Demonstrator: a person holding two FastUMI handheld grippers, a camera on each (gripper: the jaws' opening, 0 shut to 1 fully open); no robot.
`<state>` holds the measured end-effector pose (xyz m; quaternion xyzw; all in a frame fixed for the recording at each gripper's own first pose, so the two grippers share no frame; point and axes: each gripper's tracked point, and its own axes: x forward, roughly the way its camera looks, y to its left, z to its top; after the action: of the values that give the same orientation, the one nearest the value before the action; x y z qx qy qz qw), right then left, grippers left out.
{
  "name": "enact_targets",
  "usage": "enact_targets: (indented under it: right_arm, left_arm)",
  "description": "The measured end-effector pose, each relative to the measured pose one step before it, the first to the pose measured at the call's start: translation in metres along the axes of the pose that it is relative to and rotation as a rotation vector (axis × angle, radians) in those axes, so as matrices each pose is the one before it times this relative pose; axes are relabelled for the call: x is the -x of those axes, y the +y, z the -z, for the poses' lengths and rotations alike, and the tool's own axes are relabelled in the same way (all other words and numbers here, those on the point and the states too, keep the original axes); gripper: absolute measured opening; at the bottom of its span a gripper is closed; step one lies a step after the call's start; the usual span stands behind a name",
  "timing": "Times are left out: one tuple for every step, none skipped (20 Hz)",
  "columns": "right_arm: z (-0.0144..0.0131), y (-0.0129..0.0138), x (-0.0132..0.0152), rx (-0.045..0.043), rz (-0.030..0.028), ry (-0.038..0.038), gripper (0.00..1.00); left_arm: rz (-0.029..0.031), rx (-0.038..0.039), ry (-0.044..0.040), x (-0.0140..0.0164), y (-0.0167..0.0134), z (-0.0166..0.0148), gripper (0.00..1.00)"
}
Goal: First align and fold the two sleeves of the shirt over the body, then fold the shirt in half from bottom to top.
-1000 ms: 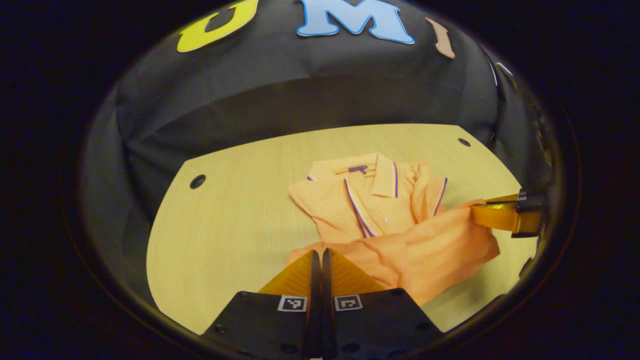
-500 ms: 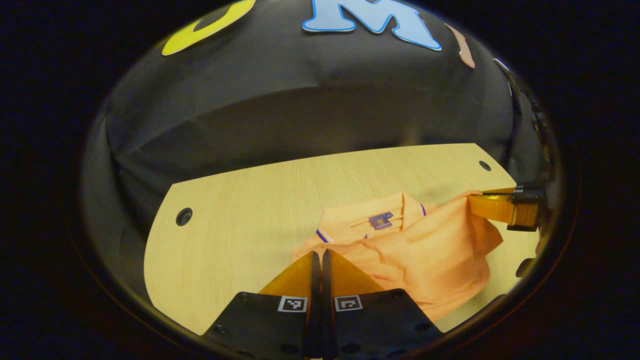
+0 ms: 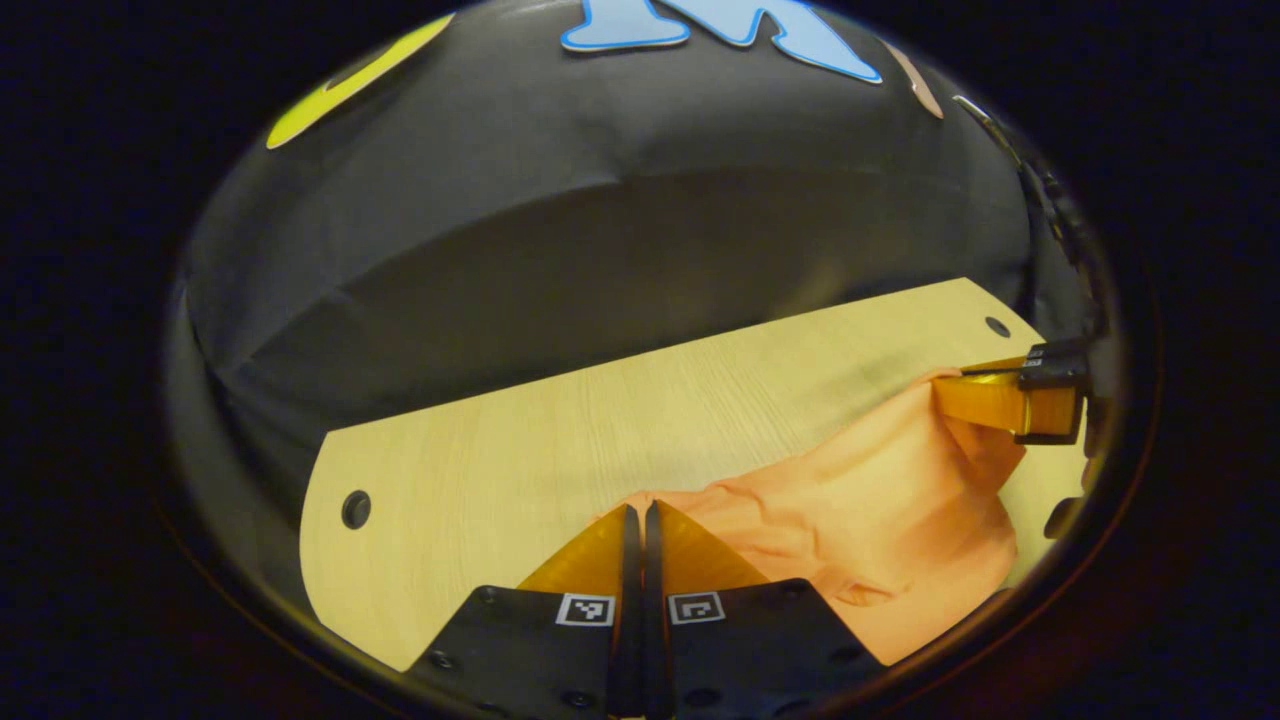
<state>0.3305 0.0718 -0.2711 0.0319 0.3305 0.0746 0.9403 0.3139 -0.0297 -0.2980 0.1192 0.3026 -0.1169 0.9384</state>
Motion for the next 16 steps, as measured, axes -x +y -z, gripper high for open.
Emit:
enact_targets:
  right_arm:
    - [0.00479, -0.00178, -0.00136, -0.01418, 0.0036, 0.0193, 0.0]
    - [0.00226, -0.00123, 0.00028, -0.00945, 0.00384, 0.01941, 0.0]
    - [0.0016, -0.00112, -0.00382, -0.00149, 0.00096, 0.00791, 0.03]
    - [0.00037, 0.00048, -0.00001, 0.0002, -0.00305, 0.00003, 0.03]
    - [-0.00065, 0.00095, 0.00046, 0.001, -0.00571, -0.00603, 0.04]
    - [0.00025, -0.00096, 0.00135, 0.0007, -0.00231, -0.00248, 0.04]
    - [-0.00007, -0.00136, 0.00043, 0.00206, 0.00133, 0.00022, 0.05]
    - [0.00064, 0.00068, 0.00022, -0.00063, -0.00462, 0.00173, 0.05]
    - [-0.00077, 0.00136, 0.00193, 0.00184, -0.00572, 0.00003, 0.13]
    - [0.0013, 0.00033, 0.0023, 0.00776, 0.00619, -0.0012, 0.17]
    - [-0.00077, -0.00171, 0.00077, 0.00937, 0.0096, -0.00361, 0.18]
    - [0.00009, 0.00069, 0.00071, 0.00156, -0.00159, -0.00346, 0.18]
    - [-0.0016, 0.00253, 0.00762, -0.00512, -0.01272, 0.00489, 0.29]
    - [0.00304, -0.00056, -0.00143, 0.00108, -0.00253, 0.00506, 0.4]
    - [-0.0011, -0.00243, 0.00247, 0.00432, 0.00702, -0.00878, 0.51]
    - [-0.00134, -0.00007, 0.00171, 0.00277, 0.00343, -0.00775, 0.51]
  left_arm:
    - [0.00487, -0.00455, 0.01149, 0.00607, -0.00082, 0.0031, 0.05]
    - [0.00493, 0.00173, 0.01343, 0.00219, -0.00077, -0.00106, 0.07]
    - [0.00939, 0.01219, 0.00735, -0.00102, -0.00125, -0.00227, 0.07]
    - [0.00455, 0.01497, 0.00516, 0.00042, 0.00037, 0.00074, 0.06]
    - [0.00412, 0.01482, 0.00933, 0.00066, 0.00257, 0.00508, 0.08]
    - [0.00601, 0.01245, 0.00798, 0.00069, 0.00021, 0.00471, 0.11]
    - [-0.0034, 0.00745, 0.00347, -0.00207, 0.00186, 0.00201, 0.17]
    - [-0.00251, 0.00893, -0.00284, -0.00038, 0.00092, -0.00077, 0.21]
    - [-0.01029, 0.00055, -0.0038, 0.00269, 0.0008, 0.00098, 0.21]
    - [-0.0024, 0.00472, -0.00963, 0.00066, 0.00181, -0.00243, 0.24]
    - [-0.00033, 0.00229, -0.00702, 0.00244, 0.00238, -0.00184, 0.36]
    - [-0.00685, -0.00072, -0.00785, 0.00136, 0.00352, -0.00171, 0.36]
    - [-0.00415, -0.00006, -0.00728, 0.00231, 0.00188, -0.00281, 0.39]
    - [0.00218, 0.00407, -0.00745, 0.00251, -0.00131, -0.00412, 0.47]
    - [-0.00788, 0.00224, -0.00736, 0.00684, -0.0009, -0.00375, 0.55]
    - [0.0041, 0.00853, -0.00813, 0.00125, -0.0006, -0.00046, 0.51]
